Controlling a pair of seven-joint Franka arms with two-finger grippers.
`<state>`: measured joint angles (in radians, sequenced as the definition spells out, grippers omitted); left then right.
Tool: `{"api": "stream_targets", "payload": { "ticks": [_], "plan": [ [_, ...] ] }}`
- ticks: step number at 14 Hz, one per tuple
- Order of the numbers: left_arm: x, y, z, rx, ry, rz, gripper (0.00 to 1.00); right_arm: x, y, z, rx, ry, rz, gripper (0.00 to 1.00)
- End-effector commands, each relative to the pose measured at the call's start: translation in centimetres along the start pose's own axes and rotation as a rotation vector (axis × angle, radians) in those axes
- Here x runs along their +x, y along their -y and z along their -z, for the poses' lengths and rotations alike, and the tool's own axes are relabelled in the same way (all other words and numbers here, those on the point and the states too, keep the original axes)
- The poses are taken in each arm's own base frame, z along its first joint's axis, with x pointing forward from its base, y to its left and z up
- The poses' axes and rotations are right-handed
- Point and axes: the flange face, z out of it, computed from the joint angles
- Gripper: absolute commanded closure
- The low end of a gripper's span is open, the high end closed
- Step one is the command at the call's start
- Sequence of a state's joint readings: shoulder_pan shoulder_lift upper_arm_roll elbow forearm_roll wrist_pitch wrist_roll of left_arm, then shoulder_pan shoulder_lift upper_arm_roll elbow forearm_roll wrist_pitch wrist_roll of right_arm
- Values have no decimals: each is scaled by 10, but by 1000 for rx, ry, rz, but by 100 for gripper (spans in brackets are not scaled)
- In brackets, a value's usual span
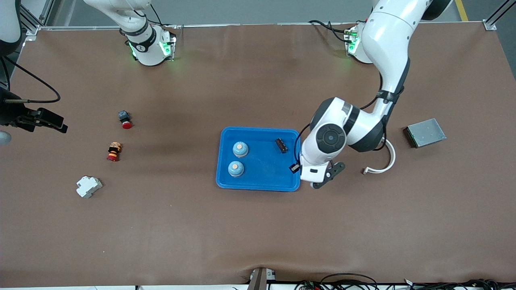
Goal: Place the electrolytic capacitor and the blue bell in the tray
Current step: 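Carry the capacitor into the tray while the right gripper returns to rest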
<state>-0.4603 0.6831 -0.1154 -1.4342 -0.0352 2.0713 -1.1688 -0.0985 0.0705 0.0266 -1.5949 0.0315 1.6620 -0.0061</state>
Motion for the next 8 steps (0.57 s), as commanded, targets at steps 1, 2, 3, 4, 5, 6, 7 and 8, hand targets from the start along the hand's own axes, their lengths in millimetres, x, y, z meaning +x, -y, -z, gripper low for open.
{"api": "stream_targets", "payload": {
  "ticks": [1, 2, 3, 4, 5, 6, 7, 8],
  "plan": [
    [-7, -14, -6, -39, -4, 29, 100, -16, 3, 10, 14, 0, -33, 0],
    [-12, -17, -10, -47, -7, 27, 100, -18, 3, 14, 13, -5, -33, 0],
    [-19, -22, -14, -58, -12, 18, 100, -19, 3, 15, 13, -5, -33, 0],
    [-20, -24, -16, -69, -16, 15, 100, -19, 3, 15, 13, -6, -33, 0],
    [-23, -26, -22, -75, -18, 14, 100, -19, 3, 15, 13, -8, -33, 0],
    [-28, -29, -28, -79, -21, 11, 100, -19, 3, 15, 13, -8, -33, 0],
    [-33, -32, -35, -81, -26, 4, 100, -19, 5, 15, 13, -8, -30, 0],
    [-36, -34, -41, -85, -28, -2, 100, -19, 5, 15, 13, -8, -30, 0]
  ]
}}
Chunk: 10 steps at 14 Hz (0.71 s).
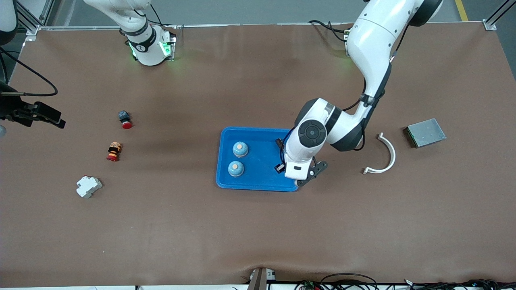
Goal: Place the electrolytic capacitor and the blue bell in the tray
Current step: 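Carry the capacitor into the tray while the right gripper returns to rest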
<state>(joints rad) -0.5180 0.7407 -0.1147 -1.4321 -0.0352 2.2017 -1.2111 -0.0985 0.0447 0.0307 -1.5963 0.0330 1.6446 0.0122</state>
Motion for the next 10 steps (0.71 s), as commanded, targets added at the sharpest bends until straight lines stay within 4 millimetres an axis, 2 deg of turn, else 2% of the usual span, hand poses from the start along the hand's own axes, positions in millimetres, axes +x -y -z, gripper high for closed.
{"api": "stream_targets", "payload": {
  "ticks": [1, 7, 10],
  "plan": [
    [-7, -11, -14, -26, -9, 6, 100, -10, 2, 2, 12, -1, -15, 0],
    [-20, -11, -52, -11, -8, 10, 100, -10, 4, 4, 12, -7, -12, 0],
    [-23, -10, -62, 4, -7, 22, 100, -13, 6, 12, -12, -21, 0, 0]
  ]
}}
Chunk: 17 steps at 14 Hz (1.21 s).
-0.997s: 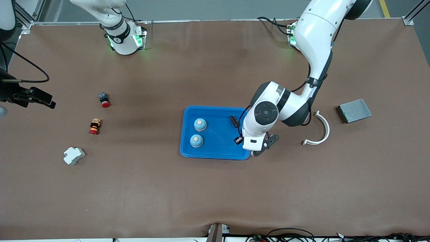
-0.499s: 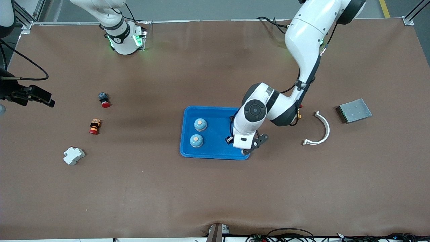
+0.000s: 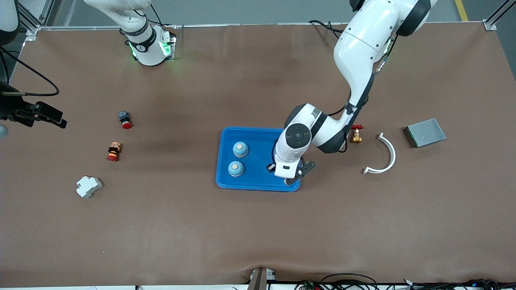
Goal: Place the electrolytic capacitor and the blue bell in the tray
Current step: 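Carry the capacitor into the tray while the right gripper returns to rest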
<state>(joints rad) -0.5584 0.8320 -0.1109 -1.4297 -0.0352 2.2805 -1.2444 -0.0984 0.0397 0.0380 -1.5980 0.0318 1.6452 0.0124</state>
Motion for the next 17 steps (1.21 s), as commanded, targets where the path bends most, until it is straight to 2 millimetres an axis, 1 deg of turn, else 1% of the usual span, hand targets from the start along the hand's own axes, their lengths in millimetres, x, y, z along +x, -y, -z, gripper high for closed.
{"api": "stream_targets", "payload": {
  "ticks": [1, 6, 12, 16, 17],
  "plan": [
    [-4, -6, -2, -8, -14, 16, 100, -12, -1, 10, -36, -16, -6, 0],
    [-5, -6, -2, -6, -15, 24, 100, -18, -6, 22, -83, -37, -4, 0],
    [-4, -6, -2, -8, -14, 35, 100, -19, -5, 22, -72, -35, -9, 0],
    [-4, -4, -11, 4, -11, 35, 100, -19, -3, 23, -69, -38, -8, 0],
    [-4, -4, -12, 5, -11, 35, 97, -20, -3, 25, -69, -44, -6, 0]
  ]
}}
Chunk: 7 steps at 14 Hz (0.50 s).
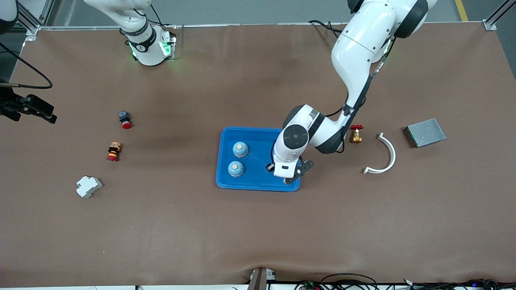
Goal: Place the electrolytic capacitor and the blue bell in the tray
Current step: 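Open the left gripper to release the capacitor in the tray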
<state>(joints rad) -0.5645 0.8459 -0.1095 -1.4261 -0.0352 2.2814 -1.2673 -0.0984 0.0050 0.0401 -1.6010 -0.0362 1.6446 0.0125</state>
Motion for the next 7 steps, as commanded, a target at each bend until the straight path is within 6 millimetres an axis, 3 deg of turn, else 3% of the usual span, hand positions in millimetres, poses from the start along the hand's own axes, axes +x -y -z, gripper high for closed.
{"api": "stream_targets", "payload": {
  "ticks": [1, 2, 4, 5, 6, 7],
  "plan": [
    [-1, -4, -4, -3, -14, 15, 95, -10, 1, 7, 0, -14, -14, 0],
    [0, -4, -4, -5, -16, 13, 88, -11, 0, 7, -1, -12, -15, 0],
    [1, -4, -3, -8, -17, 8, 48, -12, -1, 9, -1, -12, -19, 0],
    [1, -4, -2, -9, -19, 4, 36, -12, -1, 9, -1, -12, -19, 0],
    [2, -4, 1, -8, -32, -7, 12, -12, 0, 9, 1, -12, -17, 0],
    [2, -5, 5, -8, -55, -24, 0, -13, 2, 7, 10, -7, -18, 0]
  ]
}}
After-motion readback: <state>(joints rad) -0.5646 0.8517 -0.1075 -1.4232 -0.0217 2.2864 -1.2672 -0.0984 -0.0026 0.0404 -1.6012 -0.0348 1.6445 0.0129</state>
